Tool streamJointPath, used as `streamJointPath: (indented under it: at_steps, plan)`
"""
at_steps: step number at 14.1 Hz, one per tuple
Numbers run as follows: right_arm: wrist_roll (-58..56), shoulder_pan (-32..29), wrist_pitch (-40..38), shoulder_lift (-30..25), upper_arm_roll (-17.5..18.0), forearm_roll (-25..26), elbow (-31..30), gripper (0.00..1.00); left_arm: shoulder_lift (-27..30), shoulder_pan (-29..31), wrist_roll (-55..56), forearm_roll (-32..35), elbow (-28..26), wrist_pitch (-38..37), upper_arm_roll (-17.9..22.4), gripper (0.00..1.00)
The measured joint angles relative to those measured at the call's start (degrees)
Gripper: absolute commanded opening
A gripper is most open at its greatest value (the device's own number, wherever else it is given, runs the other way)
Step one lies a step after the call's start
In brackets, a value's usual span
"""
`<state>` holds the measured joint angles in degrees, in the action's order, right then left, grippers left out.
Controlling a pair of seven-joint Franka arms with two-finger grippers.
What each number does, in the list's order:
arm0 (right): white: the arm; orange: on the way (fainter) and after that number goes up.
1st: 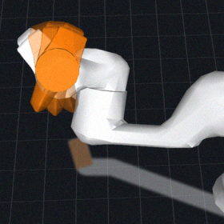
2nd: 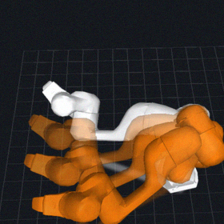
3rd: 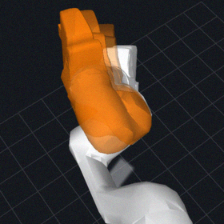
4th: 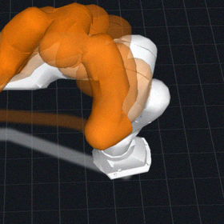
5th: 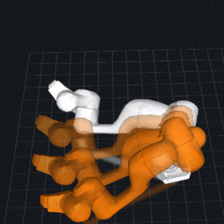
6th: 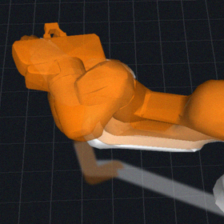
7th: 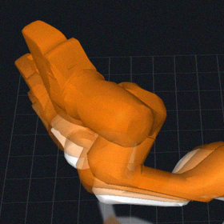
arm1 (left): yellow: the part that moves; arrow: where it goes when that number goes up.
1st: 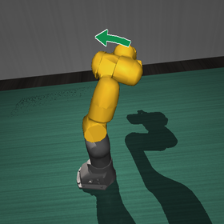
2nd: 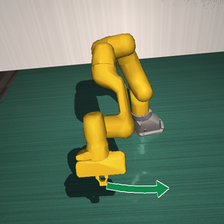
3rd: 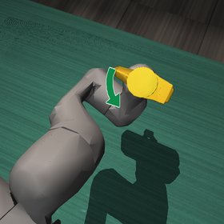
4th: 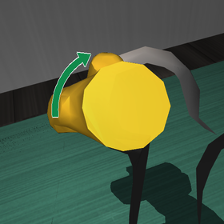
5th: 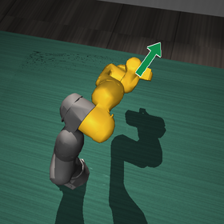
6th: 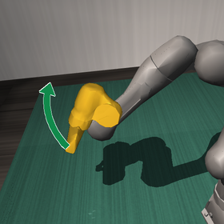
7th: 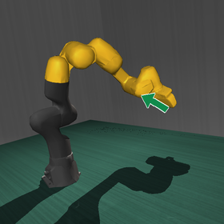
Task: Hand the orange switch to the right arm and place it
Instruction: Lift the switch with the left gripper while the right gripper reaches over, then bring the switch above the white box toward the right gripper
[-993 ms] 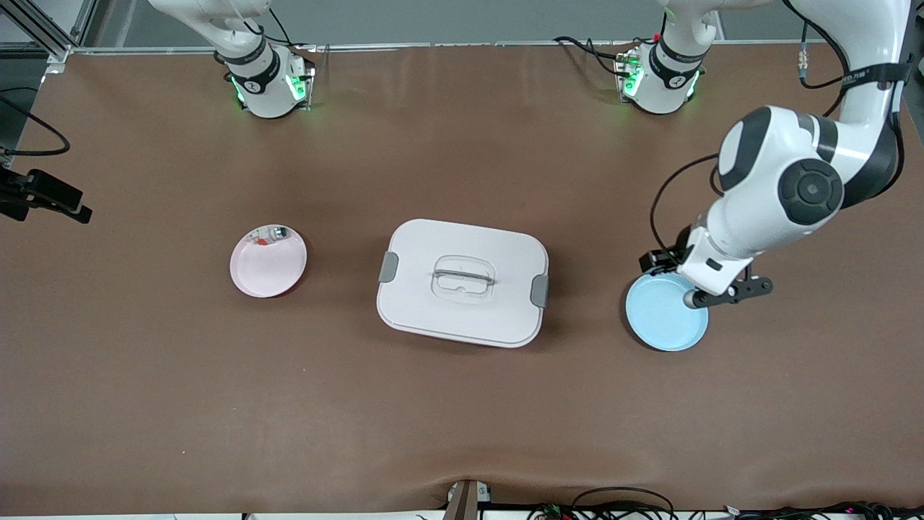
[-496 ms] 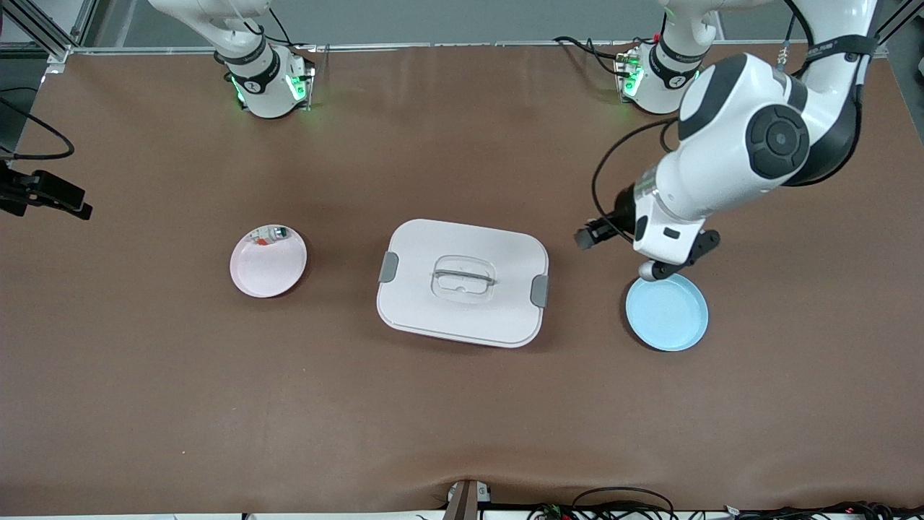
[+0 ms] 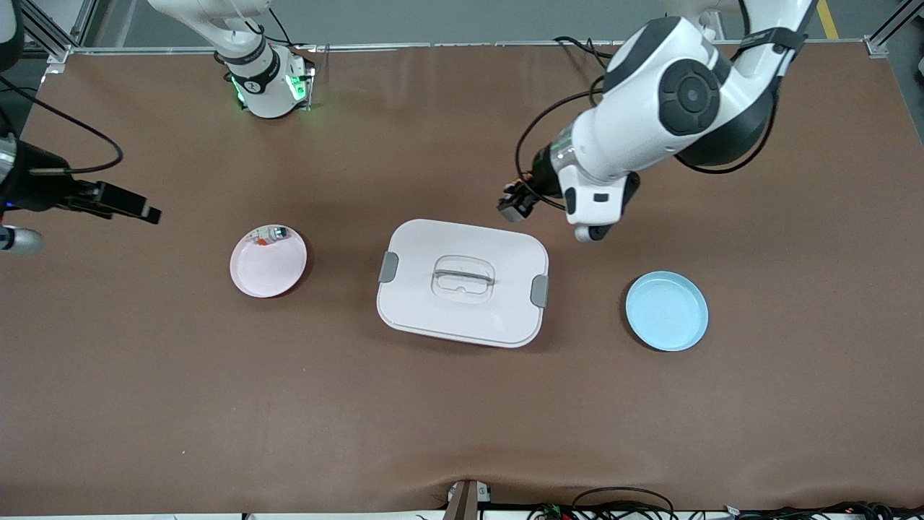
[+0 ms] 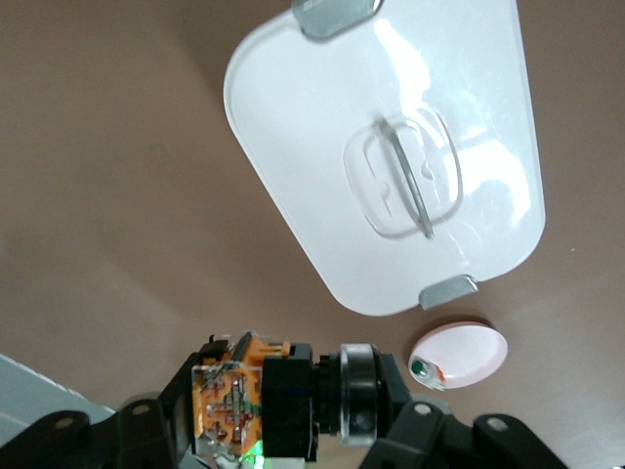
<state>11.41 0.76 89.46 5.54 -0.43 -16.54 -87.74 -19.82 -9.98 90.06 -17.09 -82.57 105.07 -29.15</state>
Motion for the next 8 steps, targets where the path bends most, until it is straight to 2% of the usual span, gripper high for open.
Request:
streamJointPath:
  at_steps: [4, 8]
  plan:
    - [7.4, 7.5, 12.8, -0.2, 0.4, -8.6, -5.7, 1.00, -2.9, -4.4, 14.7, -0.1, 1.6, 8.0, 0.0, 0.00]
    - [11.0, 13.0, 23.8, -2.6, 0.5, -15.4, -13.6, 1.00, -4.7, -7.1, 24.1, -0.1, 1.7, 13.5, 0.0, 0.00]
